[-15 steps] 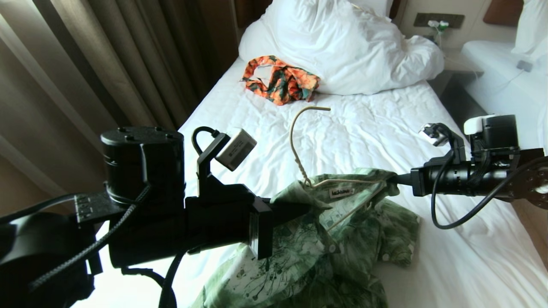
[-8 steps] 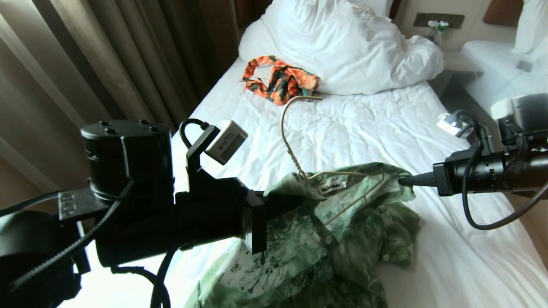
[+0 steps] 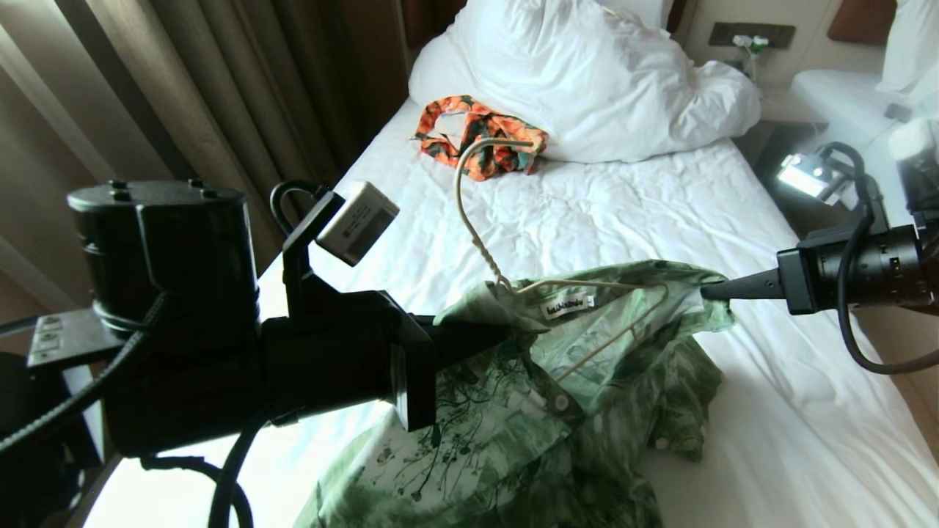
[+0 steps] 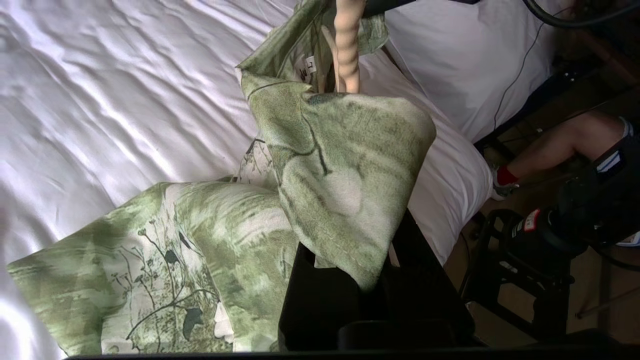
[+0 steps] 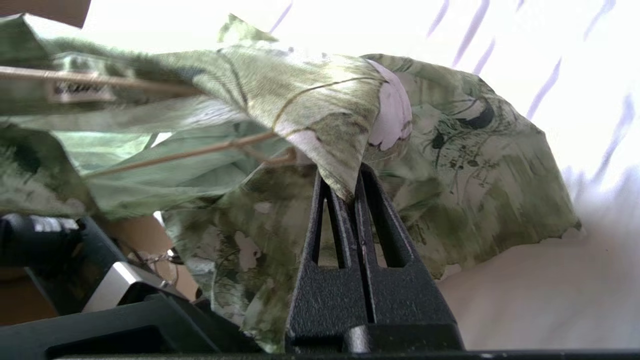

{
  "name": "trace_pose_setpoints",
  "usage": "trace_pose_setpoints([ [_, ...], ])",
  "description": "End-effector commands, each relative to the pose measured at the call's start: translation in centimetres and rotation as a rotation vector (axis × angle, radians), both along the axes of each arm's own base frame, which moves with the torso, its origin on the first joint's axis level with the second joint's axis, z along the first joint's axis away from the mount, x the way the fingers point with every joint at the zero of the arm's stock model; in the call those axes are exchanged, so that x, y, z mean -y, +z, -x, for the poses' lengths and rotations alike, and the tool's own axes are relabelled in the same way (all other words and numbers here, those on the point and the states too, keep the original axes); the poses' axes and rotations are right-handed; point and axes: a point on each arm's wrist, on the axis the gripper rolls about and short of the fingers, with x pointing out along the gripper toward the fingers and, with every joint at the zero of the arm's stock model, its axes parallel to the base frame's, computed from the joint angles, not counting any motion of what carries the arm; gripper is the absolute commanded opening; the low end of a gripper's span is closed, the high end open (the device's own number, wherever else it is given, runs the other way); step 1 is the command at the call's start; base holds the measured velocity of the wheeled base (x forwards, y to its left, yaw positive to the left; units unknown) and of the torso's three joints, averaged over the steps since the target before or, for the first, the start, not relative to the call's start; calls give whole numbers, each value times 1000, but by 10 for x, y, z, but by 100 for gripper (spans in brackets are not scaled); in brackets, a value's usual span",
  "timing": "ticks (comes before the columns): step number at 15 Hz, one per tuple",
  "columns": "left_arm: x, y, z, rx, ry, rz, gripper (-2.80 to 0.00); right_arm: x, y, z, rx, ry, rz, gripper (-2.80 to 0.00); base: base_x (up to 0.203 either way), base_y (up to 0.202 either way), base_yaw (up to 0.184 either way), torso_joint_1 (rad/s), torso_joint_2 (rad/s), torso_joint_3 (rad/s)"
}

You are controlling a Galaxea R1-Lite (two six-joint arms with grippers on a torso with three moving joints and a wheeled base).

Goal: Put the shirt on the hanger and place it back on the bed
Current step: Hook the other side of the shirt onto the hanger

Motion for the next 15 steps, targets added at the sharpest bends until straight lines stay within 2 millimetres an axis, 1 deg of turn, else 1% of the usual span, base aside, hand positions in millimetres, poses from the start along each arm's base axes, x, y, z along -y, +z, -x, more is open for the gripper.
trace_pose_setpoints([
  [1, -3, 10, 4, 15, -3, 16, -280, -3, 8, 5, 11, 20, 4, -280, 0, 0, 0, 0, 0, 0],
  [4, -7, 20, 8, 10, -6, 10, -280, -3, 8, 6, 15, 24, 10, -280, 0, 0, 0, 0, 0, 0],
  [7, -6, 18, 7, 28, -8, -9, -280, -6, 16, 12, -3, 42, 13, -280, 0, 0, 0, 0, 0, 0],
  [10, -7, 22, 7, 38, -5, -32, -280, -7, 17, 16, -27, 69, 44, -280, 0, 0, 0, 0, 0, 0],
  [13, -5, 21, 7, 33, -7, -39, -280, -13, 22, 17, -16, 93, 38, -280, 0, 0, 0, 0, 0, 0],
  [15, -4, 20, 9, 30, -16, -41, -280, -17, 29, 18, 11, 104, 30, -280, 0, 0, 0, 0, 0, 0],
])
